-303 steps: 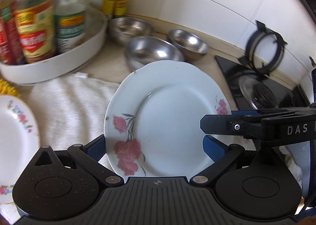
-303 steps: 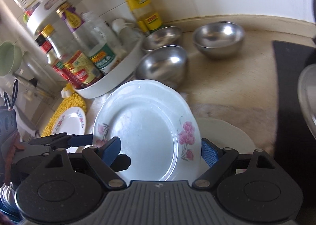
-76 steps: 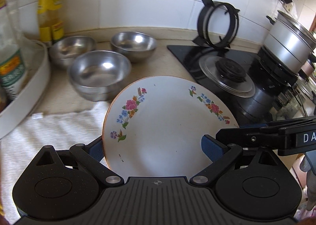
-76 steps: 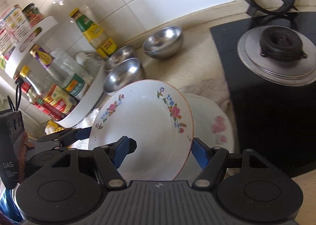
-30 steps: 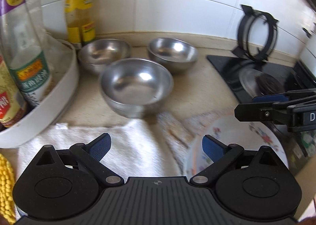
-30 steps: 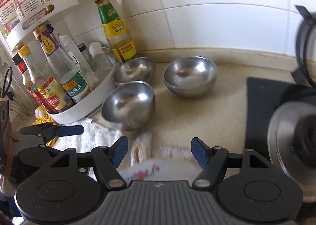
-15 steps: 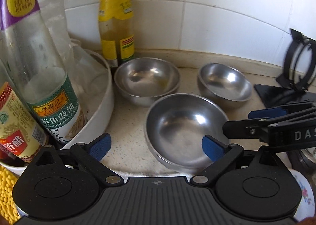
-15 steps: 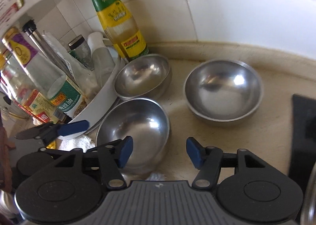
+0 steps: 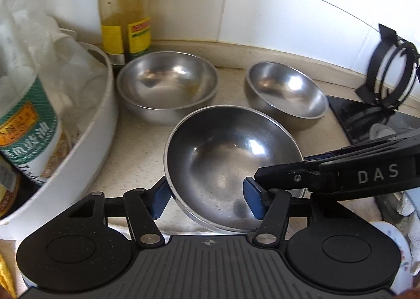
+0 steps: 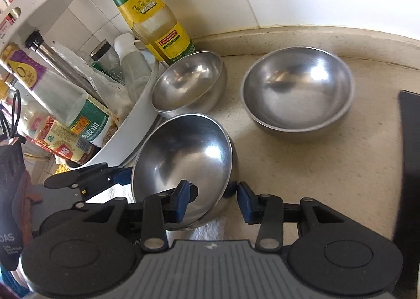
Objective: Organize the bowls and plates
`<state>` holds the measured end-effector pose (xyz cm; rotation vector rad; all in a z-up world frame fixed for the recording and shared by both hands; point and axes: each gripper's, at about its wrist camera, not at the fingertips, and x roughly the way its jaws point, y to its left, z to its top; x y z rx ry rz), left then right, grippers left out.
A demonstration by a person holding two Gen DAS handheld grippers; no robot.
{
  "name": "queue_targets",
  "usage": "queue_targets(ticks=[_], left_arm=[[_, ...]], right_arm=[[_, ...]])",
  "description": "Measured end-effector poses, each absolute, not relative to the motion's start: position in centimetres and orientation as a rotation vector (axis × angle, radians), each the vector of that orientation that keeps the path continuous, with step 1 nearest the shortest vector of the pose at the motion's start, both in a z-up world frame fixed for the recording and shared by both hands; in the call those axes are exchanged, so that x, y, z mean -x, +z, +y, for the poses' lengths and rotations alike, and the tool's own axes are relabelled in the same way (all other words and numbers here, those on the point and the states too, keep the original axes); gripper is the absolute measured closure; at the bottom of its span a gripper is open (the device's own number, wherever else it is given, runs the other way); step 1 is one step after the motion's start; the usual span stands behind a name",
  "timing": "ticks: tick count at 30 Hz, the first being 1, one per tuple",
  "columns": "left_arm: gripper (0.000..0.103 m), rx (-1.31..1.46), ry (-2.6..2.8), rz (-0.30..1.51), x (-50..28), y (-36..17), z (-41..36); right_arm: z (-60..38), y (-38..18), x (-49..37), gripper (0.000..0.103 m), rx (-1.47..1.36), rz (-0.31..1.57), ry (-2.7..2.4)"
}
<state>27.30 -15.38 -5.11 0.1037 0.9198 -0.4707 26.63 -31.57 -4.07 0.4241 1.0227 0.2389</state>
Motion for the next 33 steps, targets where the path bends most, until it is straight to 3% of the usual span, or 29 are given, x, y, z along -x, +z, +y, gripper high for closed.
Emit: queue_targets(ticks=[5, 10, 33], left_arm=[[0.033, -0.127, -0.519, 0.904, -26.3, -4.8, -16.6], [0.021, -0.148, -0.543, 0.886, -25.8, -4.8, -17.5], [0.017, -0.215, -0.511, 0.792, -24.9, -1.2, -18.2]], right_arm=[[-33.2, -3.7, -25.3, 0.059, -0.433, 1.015, 0.204], [-34.8, -3.7, -24.6, 0.058, -0.455, 1.014, 0.168], [-36.5, -1.4, -23.4, 0.058, -0.458, 0.938, 0.136]])
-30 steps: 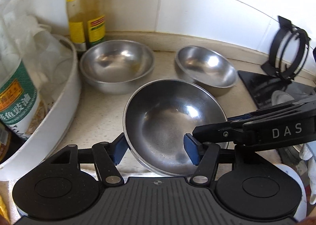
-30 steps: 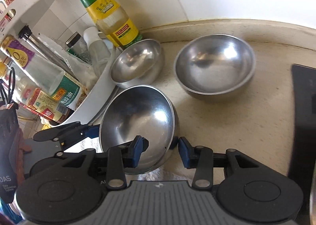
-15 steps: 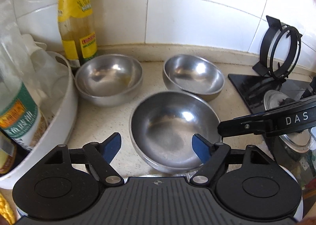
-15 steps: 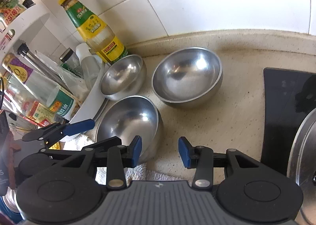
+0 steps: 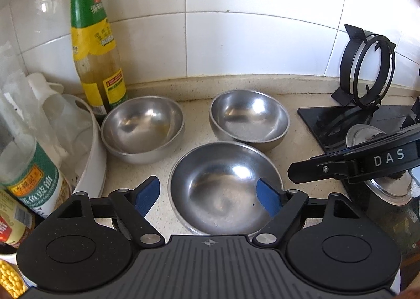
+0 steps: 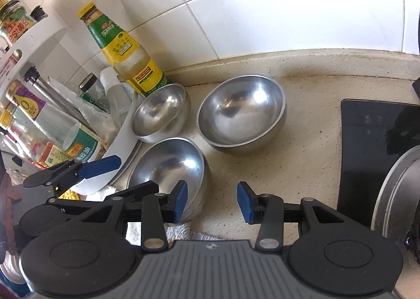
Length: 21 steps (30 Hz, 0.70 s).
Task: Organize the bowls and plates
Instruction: 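Lift the steel bowl with the left gripper toward the other steel bowls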
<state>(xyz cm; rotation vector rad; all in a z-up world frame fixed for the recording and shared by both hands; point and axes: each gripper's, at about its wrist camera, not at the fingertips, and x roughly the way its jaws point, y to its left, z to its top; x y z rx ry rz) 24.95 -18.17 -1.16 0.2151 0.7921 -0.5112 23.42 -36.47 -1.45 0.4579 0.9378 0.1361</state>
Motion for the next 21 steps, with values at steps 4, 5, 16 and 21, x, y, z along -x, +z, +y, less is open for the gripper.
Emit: queue_targets(ticks=[4, 5, 16, 21], left_arm=[[0.017, -0.227, -0.518, 0.785, -25.3, -1.0, -18.8], [0.017, -0.231, -0.52, 0.785, -25.4, -1.0, -18.9], [0.015, -0.269, -0.538, 0.78, -26.5, -1.2, -20.2], [0.014, -0.29, -0.54, 0.776, -26.9, -1.3, -20.7]], right_arm=[[-37.0, -1.6, -23.6, 0.058, -0.465, 0.937, 0.12], [-37.2, -1.6, -23.6, 0.058, -0.468, 0.937, 0.115], [-38.2, -2.4, -24.0, 0.057, -0.494, 0.951, 0.079], [-38.6, -2.5, -24.2, 0.057, -0.496, 0.953, 0.067]])
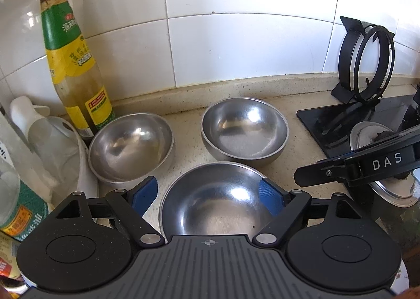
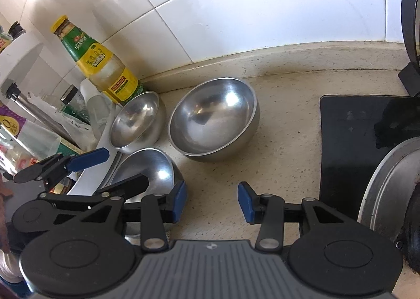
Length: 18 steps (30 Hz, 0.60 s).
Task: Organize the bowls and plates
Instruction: 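Lift the steel bowl with the left gripper toward the other steel bowls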
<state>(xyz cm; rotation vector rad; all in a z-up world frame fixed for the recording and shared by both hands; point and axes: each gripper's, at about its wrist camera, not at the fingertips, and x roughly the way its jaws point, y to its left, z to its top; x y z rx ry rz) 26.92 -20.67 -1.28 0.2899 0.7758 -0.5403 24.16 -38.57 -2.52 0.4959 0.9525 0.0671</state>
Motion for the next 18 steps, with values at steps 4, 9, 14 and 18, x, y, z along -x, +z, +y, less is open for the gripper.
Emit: queue_targets(ticks=[4, 9, 14, 18], left_arm=[[0.014, -0.307, -0.544, 0.767, -27.3, -1.2, -21.2], [0.013, -0.331, -0.55, 0.758, -27.9, -1.1, -22.1], [0.012, -0.355, -0.557, 0.759, -28.7, -1.1, -23.1], [0.011, -0.361, -0.559, 0.764, -29.6, -1.3, -23.6]], right_arm=[[-38.9, -2.4, -24.4, 0.057, -0.497, 0.951, 0.054], [-39.6, -2.3, -24.7, 0.055, -0.5, 0.947, 0.031], [-40.2, -2.2, -25.3, 0.054, -0.503, 0.943, 0.013], [-40.8, -2.0, -25.9, 0.053, -0.502, 0.93, 0.0]])
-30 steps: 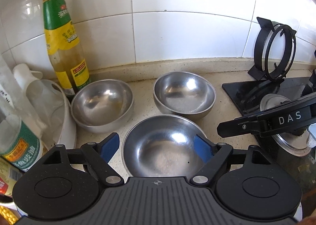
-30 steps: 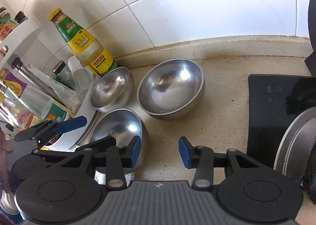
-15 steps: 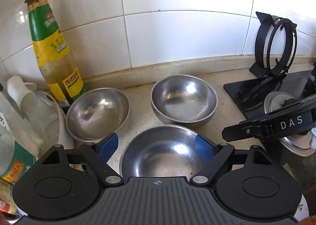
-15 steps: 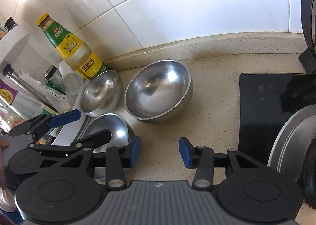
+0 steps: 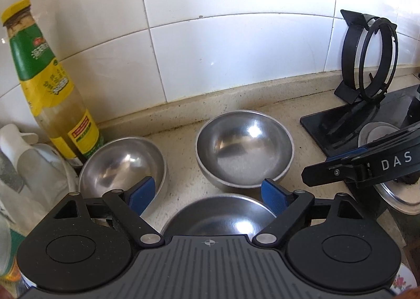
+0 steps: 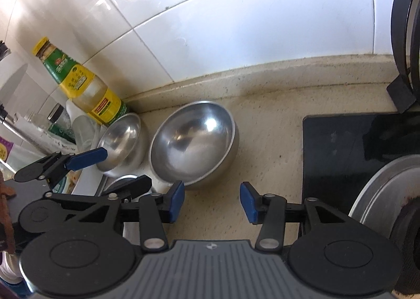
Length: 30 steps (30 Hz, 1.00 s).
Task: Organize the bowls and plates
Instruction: 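Lift the steel bowl with the left gripper toward the other steel bowls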
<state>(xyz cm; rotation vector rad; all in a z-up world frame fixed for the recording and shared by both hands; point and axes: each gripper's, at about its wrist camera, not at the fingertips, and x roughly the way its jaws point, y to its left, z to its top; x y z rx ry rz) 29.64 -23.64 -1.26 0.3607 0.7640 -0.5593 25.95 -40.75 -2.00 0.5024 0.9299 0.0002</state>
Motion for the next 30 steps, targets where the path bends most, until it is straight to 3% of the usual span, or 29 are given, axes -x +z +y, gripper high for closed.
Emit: queue_targets(ticks=[24, 30], left_arm=[[0.011, -0.356, -0.57, 0.857, -34.9, -3.1, -26.9], [0.026, -0.357, -0.585, 0.874, -35.2, -3.6, -27.1]], right_arm=[[-42.1, -3.8, -30.2, 0.049, -0.58, 0.956, -0.062], [-42.1, -4.8, -30.7, 0.05, -0.635, 0.979, -0.044]])
